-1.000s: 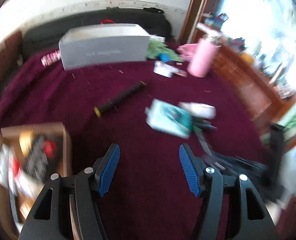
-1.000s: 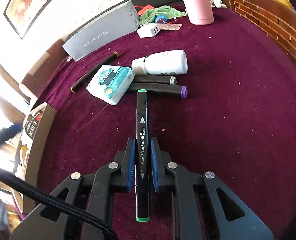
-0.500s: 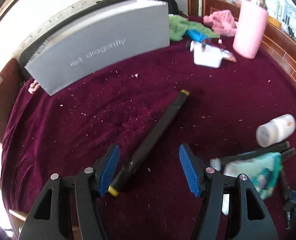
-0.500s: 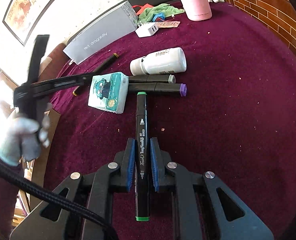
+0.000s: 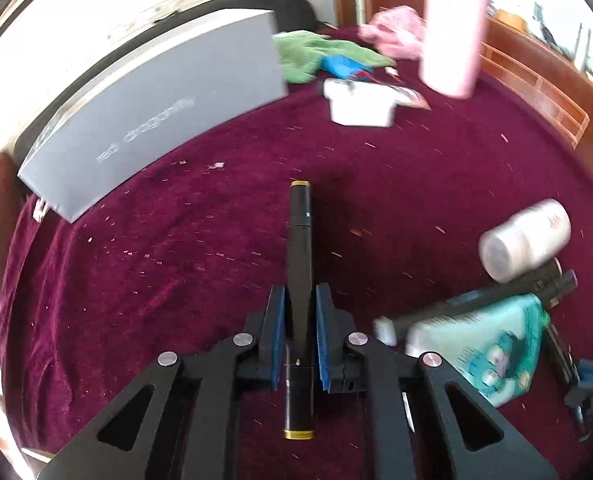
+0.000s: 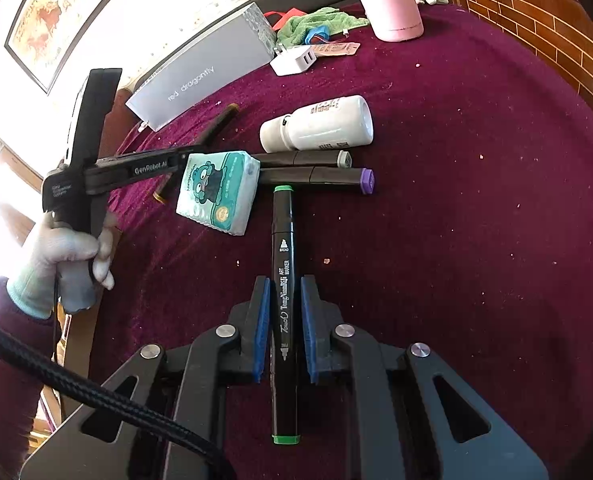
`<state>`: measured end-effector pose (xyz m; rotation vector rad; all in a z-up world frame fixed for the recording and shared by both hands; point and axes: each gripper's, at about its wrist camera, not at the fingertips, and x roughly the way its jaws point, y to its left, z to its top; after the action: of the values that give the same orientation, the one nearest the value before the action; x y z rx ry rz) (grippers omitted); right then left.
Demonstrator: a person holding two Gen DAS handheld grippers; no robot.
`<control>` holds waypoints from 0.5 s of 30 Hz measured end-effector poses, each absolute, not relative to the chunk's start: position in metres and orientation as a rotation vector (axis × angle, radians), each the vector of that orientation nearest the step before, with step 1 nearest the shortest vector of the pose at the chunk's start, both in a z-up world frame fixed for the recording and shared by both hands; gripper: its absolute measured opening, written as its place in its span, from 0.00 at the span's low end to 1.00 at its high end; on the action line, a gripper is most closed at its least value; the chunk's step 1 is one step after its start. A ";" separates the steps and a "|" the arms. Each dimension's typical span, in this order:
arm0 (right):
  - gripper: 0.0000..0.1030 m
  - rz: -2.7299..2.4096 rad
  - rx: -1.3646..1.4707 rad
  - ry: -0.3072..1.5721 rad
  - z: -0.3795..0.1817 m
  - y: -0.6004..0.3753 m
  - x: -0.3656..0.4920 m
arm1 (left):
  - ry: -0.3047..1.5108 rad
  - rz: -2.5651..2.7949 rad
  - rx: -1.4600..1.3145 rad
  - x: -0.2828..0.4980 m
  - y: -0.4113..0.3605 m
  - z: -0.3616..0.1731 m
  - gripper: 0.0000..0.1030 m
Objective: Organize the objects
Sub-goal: 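Grasp the yellow-tipped black marker with the left gripper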
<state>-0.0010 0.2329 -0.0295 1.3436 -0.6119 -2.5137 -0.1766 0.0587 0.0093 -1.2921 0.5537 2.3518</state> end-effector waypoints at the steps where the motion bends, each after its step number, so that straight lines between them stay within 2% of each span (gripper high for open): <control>1: 0.12 -2.510 1.343 -0.620 -0.029 0.233 -0.002 | 0.551 2.344 -1.297 -0.172 0.060 0.010 0.11; 15: 0.12 -2.489 1.337 -0.665 -0.033 0.237 -0.001 | 0.392 2.247 -1.351 -0.081 0.026 0.017 0.11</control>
<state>-0.0014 0.2366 -0.0327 1.3369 -0.6655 -2.4886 -0.0810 0.0257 0.0170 -1.3514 0.3916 2.2473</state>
